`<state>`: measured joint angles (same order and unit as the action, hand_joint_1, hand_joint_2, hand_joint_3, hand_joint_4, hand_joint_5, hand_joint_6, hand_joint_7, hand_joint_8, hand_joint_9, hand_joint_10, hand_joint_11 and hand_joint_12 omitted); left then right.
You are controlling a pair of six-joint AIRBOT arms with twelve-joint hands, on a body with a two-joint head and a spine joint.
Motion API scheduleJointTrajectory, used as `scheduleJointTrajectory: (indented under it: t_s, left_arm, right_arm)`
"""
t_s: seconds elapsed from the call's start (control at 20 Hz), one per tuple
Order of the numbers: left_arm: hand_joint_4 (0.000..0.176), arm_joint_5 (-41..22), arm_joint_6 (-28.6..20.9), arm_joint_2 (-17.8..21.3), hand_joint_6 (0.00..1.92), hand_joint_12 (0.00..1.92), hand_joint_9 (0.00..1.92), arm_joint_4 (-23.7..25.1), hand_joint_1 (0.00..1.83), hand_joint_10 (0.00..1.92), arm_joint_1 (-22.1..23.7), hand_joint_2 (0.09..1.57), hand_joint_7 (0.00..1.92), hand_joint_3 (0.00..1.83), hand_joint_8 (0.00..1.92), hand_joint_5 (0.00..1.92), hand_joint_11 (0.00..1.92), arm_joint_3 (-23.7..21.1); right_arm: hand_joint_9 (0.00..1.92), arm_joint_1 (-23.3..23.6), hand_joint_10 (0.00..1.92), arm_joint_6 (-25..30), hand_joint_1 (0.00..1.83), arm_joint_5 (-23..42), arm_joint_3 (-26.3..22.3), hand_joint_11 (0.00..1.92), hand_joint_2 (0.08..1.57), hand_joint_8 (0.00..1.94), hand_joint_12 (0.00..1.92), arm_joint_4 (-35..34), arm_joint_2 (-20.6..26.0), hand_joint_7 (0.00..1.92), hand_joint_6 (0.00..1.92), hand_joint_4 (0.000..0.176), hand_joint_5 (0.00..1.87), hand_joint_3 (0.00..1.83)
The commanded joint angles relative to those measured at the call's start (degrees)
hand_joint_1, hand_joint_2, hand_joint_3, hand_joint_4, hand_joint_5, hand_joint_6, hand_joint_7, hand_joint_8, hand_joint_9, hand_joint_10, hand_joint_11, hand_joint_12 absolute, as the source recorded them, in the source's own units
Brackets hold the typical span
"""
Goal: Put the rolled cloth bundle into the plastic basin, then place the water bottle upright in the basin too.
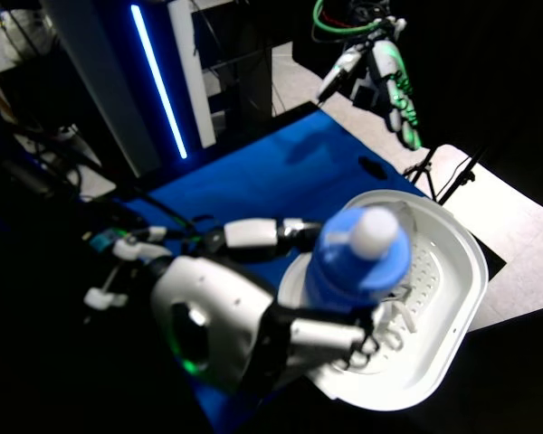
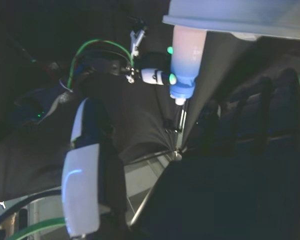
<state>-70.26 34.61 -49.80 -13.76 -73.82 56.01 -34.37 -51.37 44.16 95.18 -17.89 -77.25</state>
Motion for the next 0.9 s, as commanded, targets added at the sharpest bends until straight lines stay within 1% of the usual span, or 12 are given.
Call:
scheduleJointTrajectory:
  t_s: [0.0, 0.1, 0.2, 0.25, 0.35, 0.45, 0.55, 0.65, 0.75, 0.8, 0.85]
  left_arm:
    - [0.176, -7.6, -0.7, -0.3, 0.0, 0.0, 0.0, -0.4, 0.56, 0.0, 0.1, 0.88, 0.0, 0.0, 0.0, 0.0, 0.0, 0.3]
    - [0.176, -7.9, -0.9, -0.7, 0.0, 0.0, 0.0, -0.3, 0.56, 0.0, 0.1, 0.87, 0.0, 0.0, 0.0, 0.0, 0.0, 0.6]
    - [0.176, -8.3, -1.5, -1.1, 0.0, 0.0, 0.0, -0.3, 0.56, 0.0, 0.1, 0.88, 0.0, 0.0, 0.0, 0.0, 0.0, 1.0]
    - [0.176, -8.3, -1.6, -1.3, 0.0, 0.0, 0.0, -0.2, 0.56, 0.0, 0.1, 0.88, 0.0, 0.0, 0.0, 0.0, 0.0, 1.1]
    - [0.176, -8.4, -1.8, -1.4, 0.0, 0.0, 0.0, -0.1, 0.56, 0.0, 0.1, 0.88, 0.0, 0.0, 0.0, 0.0, 0.0, 1.2]
    - [0.176, -8.7, -2.0, -1.6, 0.0, 0.0, 0.0, -0.1, 0.55, 0.0, 0.1, 0.87, 0.0, 0.0, 0.0, 0.0, 0.0, 1.3]
    - [0.176, -8.9, -2.0, -1.7, 0.0, 0.0, 0.0, -0.1, 0.56, 0.0, 0.1, 0.87, 0.0, 0.0, 0.0, 0.0, 0.0, 1.3]
    - [0.176, -8.9, -2.1, -1.8, 0.0, 0.0, 0.0, -0.1, 0.56, 0.0, 0.1, 0.88, 0.0, 0.0, 0.0, 0.0, 0.0, 1.3]
    - [0.176, -8.8, -2.1, -1.8, 0.0, 0.0, 0.0, -0.1, 0.57, 0.0, 0.1, 0.88, 0.0, 0.0, 0.0, 0.0, 0.0, 1.4]
    - [0.176, -8.8, -2.2, -1.8, 0.0, 0.0, 0.0, -0.1, 0.57, 0.0, 0.1, 0.88, 0.0, 0.0, 0.0, 0.0, 0.0, 1.4]
    - [0.176, -8.8, -2.2, -1.8, 0.0, 0.0, 0.0, -0.1, 0.56, 0.0, 0.1, 0.88, 0.0, 0.0, 0.0, 0.0, 0.0, 1.5]
  right_arm:
    - [1.1, 0.6, 1.67, 1.3, 1.12, 8.3, 0.4, 1.08, 1.2, 1.52, 1.8, -0.7, -0.2, 0.97, 1.28, 0.0, 0.8, 0.0]
    - [1.12, -0.1, 1.65, 1.3, 1.12, 8.3, 1.2, 1.14, 1.2, 1.47, 1.78, -0.8, -1.0, 0.97, 1.28, 0.0, 0.8, 0.0]
    - [1.12, -0.8, 1.64, 1.8, 1.12, 8.3, 2.0, 1.14, 1.2, 1.44, 1.77, -1.0, -2.0, 0.95, 1.26, 0.0, 0.81, 0.0]
    - [1.15, -1.3, 1.63, 3.1, 1.12, 8.3, 2.7, 1.18, 1.19, 1.45, 1.74, -1.1, -2.8, 0.96, 1.25, 0.0, 0.82, 0.0]
    - [1.16, -2.2, 1.61, 5.0, 1.12, 8.3, 4.0, 1.18, 1.2, 1.42, 1.73, -1.1, -4.1, 0.97, 1.26, 0.0, 0.82, 0.0]
    - [1.15, -3.1, 1.58, 5.4, 1.12, 8.0, 4.3, 1.19, 1.21, 1.37, 1.7, -1.3, -4.5, 0.92, 1.28, 0.0, 0.8, 0.0]
    - [1.19, -3.7, 1.6, 5.5, 1.12, 7.6, 4.3, 1.23, 1.21, 1.4, 1.71, -1.3, -4.6, 0.96, 1.29, 0.0, 0.79, 0.0]
    - [1.21, -4.4, 1.59, 5.5, 1.12, 6.9, 4.3, 1.22, 1.21, 1.42, 1.71, -1.5, -4.7, 0.97, 1.3, 0.0, 0.79, 0.0]
    - [1.18, -4.5, 1.59, 5.5, 1.12, 6.5, 4.4, 1.18, 1.2, 1.43, 1.71, -1.5, -4.7, 0.96, 1.27, 0.0, 0.81, 0.0]
    - [1.17, -4.5, 1.61, 5.5, 1.12, 6.4, 4.4, 1.17, 1.21, 1.45, 1.72, -1.4, -4.7, 0.98, 1.29, 0.0, 0.79, 0.0]
    - [1.09, -4.5, 1.56, 5.5, 1.08, 6.4, 4.4, 1.1, 1.2, 1.4, 1.69, -1.3, -4.7, 0.94, 1.26, 0.0, 0.81, 0.0]
